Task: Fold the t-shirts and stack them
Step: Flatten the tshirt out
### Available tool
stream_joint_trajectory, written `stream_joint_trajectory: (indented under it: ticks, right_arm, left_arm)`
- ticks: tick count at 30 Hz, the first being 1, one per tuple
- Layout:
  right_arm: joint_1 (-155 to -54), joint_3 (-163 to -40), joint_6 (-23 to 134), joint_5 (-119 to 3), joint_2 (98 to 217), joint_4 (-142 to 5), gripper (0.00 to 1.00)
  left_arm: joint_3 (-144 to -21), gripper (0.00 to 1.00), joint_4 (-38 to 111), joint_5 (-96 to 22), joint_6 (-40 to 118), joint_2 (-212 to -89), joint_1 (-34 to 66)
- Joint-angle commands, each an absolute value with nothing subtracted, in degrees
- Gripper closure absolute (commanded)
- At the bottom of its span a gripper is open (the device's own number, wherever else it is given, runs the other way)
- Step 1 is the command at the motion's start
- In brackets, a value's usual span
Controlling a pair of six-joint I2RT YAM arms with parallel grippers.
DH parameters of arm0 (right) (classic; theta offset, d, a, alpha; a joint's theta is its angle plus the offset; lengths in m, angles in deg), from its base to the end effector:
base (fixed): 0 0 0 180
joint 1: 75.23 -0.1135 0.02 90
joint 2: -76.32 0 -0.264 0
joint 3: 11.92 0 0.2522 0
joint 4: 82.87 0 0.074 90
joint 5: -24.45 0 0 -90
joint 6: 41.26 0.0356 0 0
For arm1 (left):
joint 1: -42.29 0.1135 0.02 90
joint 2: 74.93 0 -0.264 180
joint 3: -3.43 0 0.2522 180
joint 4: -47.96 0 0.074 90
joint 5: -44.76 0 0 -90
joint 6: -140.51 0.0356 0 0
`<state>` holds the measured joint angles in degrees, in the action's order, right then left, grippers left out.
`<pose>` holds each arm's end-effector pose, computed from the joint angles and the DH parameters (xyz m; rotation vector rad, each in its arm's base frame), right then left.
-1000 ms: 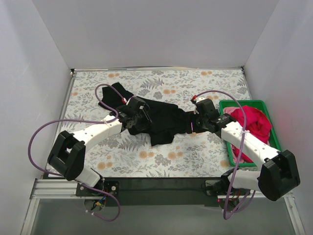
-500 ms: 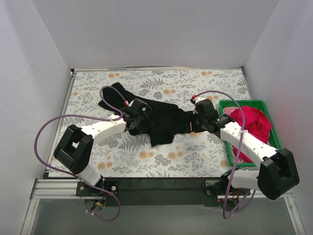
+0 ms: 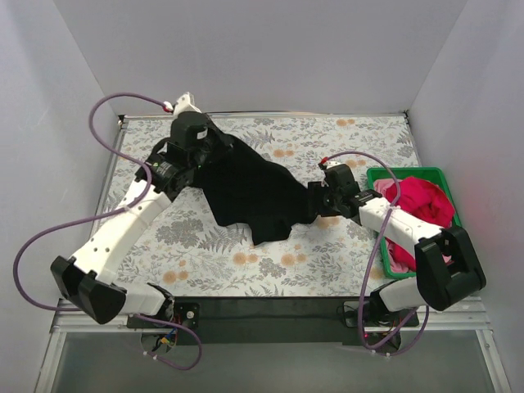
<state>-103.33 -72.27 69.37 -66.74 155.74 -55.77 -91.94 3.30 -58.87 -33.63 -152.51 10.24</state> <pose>0.2524 0.1340 0.2116 -0.1469 2.4055 0.3772 0.2589 -0.1522 0.3993 -1.1012 1.8887 -0.9995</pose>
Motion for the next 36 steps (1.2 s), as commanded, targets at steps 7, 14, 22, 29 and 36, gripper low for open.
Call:
stream_joint_trajectory:
  ticks: [7, 14, 22, 29, 36]
  right_arm:
    - [-102.57, -72.09, 73.09, -62.12, 163.93, -68.58, 0.44]
    - [-102.57, -69.2, 72.91, -58.96, 165.97, -72.8, 0.47]
    - [-102.57, -62.78, 73.18, -68.18, 162.46, -72.8, 0.47]
    - [-102.57, -64.09, 72.56, -69.68, 165.18, -72.63, 0.47]
    - [-102.57, -63.92, 71.51, -66.0, 166.93, -75.61, 0.5]
  left_arm:
    - [-98.66, 1.0, -2.28, -63.87, -27.72, -148.23, 11.79]
    - [-101.21, 1.0, -2.02, -65.46, -26.22, -148.4, 12.85]
    - [-105.34, 1.0, -1.57, -65.81, -23.94, -150.07, 14.34]
    - [-109.56, 1.0, -2.01, -66.33, -21.83, -151.04, 15.31]
    - [-110.62, 1.0, -2.37, -66.42, -21.21, -150.78, 15.49]
